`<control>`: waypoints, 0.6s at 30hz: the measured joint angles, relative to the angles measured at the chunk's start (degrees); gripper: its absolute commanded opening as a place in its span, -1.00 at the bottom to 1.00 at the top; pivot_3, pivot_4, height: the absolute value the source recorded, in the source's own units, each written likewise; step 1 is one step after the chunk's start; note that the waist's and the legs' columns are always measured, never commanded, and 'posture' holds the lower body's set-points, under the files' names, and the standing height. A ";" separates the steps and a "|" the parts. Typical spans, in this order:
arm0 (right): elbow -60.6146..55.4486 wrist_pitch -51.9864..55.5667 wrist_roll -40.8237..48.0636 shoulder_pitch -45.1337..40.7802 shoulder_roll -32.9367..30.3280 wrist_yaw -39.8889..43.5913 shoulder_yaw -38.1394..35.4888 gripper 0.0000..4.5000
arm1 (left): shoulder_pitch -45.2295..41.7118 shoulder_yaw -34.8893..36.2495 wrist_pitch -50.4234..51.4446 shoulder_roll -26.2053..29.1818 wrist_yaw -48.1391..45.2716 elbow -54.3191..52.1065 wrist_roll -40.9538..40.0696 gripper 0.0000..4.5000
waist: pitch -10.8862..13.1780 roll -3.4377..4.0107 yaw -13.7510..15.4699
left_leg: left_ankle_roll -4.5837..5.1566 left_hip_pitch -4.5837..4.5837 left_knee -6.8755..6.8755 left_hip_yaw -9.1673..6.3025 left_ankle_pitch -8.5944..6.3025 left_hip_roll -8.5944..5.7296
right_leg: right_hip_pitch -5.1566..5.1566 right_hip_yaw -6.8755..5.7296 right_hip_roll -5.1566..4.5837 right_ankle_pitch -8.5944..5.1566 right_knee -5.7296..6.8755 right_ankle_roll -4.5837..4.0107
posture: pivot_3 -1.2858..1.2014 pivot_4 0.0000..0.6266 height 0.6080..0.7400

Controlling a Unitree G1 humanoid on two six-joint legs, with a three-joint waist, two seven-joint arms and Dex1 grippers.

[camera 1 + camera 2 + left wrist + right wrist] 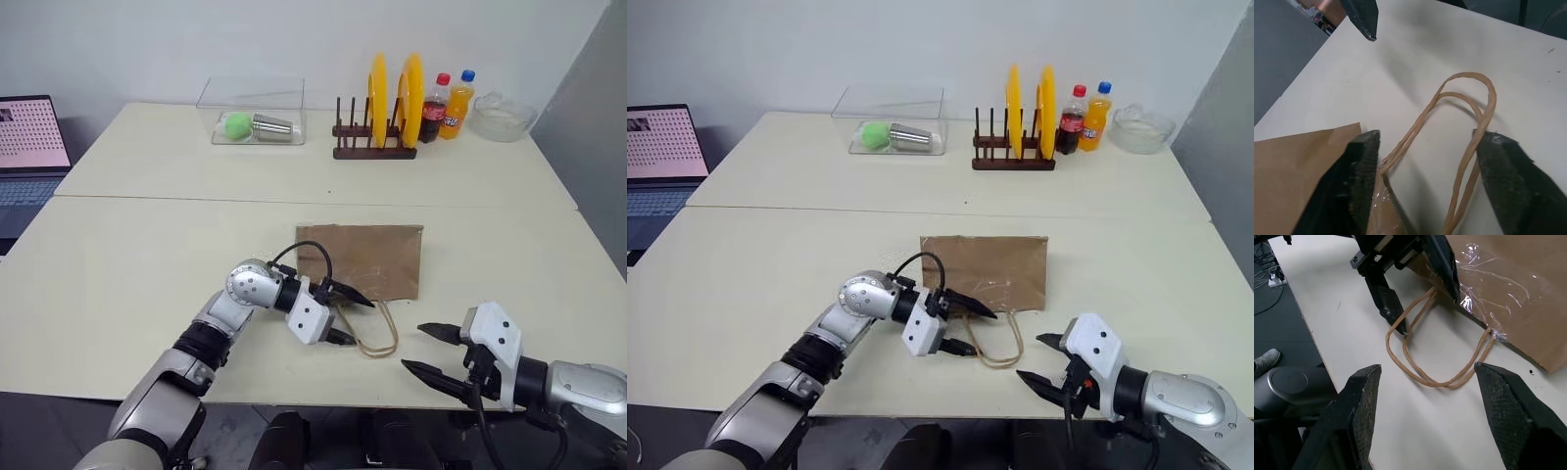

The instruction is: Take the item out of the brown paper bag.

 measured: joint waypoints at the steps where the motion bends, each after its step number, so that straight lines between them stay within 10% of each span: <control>1: 0.00 0.00 0.00 -0.26 0.00 -0.04 0.22 0.42 | -0.06 -0.05 -0.17 -0.25 0.37 0.12 0.33 -0.19 | 0.00 0.00 0.00 | 0.00 0.00 0.00 0.00 0.00 0.00 | 0.00 0.00 0.00 0.00 0.00 0.00 | 0.03 -0.52 1.00; 7: 0.00 -0.51 -0.15 -0.49 -0.05 -0.02 0.31 0.42 | -0.38 -0.52 0.43 -0.53 0.97 0.58 0.61 -0.97 | 0.00 0.00 0.00 | 0.00 0.00 0.00 0.01 0.00 0.00 | 0.00 0.00 0.00 0.00 0.00 0.00 | 0.03 -0.52 1.00; 18: -0.01 -2.15 -1.37 1.18 -1.54 -0.09 0.00 0.42 | -0.66 2.52 22.57 -0.10 0.90 -8.92 -8.22 -0.97 | 0.00 0.00 -0.02 | 0.00 -0.01 0.01 -0.02 0.00 0.00 | 0.00 -0.01 0.00 0.00 0.01 0.00 | 0.03 -0.52 1.00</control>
